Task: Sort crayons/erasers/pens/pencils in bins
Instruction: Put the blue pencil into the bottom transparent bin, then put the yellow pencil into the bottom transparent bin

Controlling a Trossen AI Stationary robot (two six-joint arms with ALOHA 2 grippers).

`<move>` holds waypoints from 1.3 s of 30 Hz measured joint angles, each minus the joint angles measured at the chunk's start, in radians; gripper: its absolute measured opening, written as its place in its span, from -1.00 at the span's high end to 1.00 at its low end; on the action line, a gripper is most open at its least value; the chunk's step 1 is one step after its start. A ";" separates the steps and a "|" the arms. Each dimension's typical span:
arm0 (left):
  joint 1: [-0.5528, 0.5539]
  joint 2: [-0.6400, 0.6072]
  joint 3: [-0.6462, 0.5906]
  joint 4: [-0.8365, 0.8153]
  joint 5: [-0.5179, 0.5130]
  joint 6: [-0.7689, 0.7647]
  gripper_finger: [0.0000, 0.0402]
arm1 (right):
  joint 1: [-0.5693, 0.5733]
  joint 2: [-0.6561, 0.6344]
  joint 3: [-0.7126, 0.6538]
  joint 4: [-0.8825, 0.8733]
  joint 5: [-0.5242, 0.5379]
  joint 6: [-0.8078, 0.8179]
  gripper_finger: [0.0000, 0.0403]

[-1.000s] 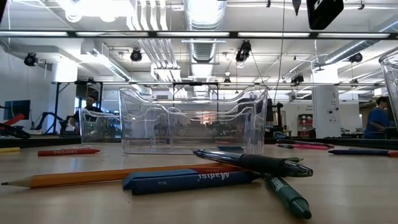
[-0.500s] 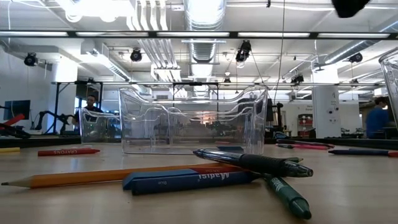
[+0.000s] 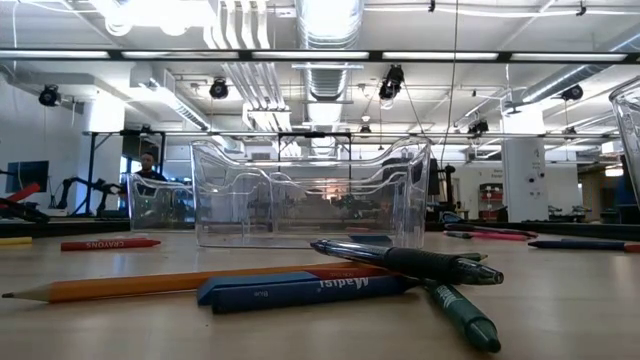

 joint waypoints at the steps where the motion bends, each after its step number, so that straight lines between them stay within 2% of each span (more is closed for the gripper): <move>1: 0.000 0.002 0.000 -0.001 0.000 0.000 -0.15 | 0.005 0.019 0.011 -0.012 -0.002 0.011 0.80; 7: 0.000 0.007 0.000 -0.023 0.000 -0.003 -0.15 | 0.008 0.107 0.077 -0.118 -0.008 0.029 0.50; 12: -0.001 -0.018 0.000 -0.158 0.000 -0.075 -0.15 | 0.007 0.150 0.110 -0.150 0.035 0.008 0.15; 18: -0.001 -0.107 0.020 -0.555 -0.043 -0.277 -0.15 | 0.007 0.151 0.136 -0.151 0.152 -0.064 -0.17; 23: -0.001 -0.175 0.018 -0.929 -0.058 -0.502 -0.15 | 0.009 0.122 0.130 -0.087 0.369 -0.138 -0.30; 27: -0.001 -0.174 0.000 -1.282 -0.089 -0.726 -0.15 | 0.009 0.119 0.070 0.139 0.587 -0.308 -0.34; 31: 0.012 -0.147 -0.059 -1.518 -0.060 -0.875 -0.15 | 0.000 0.119 -0.017 0.488 0.626 -0.551 -0.32; 34: 0.032 -0.147 -0.147 -1.535 -0.007 -0.906 -0.15 | -0.010 0.118 -0.089 0.806 0.576 -0.751 -0.30; 39: 0.112 -0.169 -0.324 -1.487 0.095 -0.880 -0.15 | -0.041 0.118 -0.213 1.293 0.345 -1.002 -0.26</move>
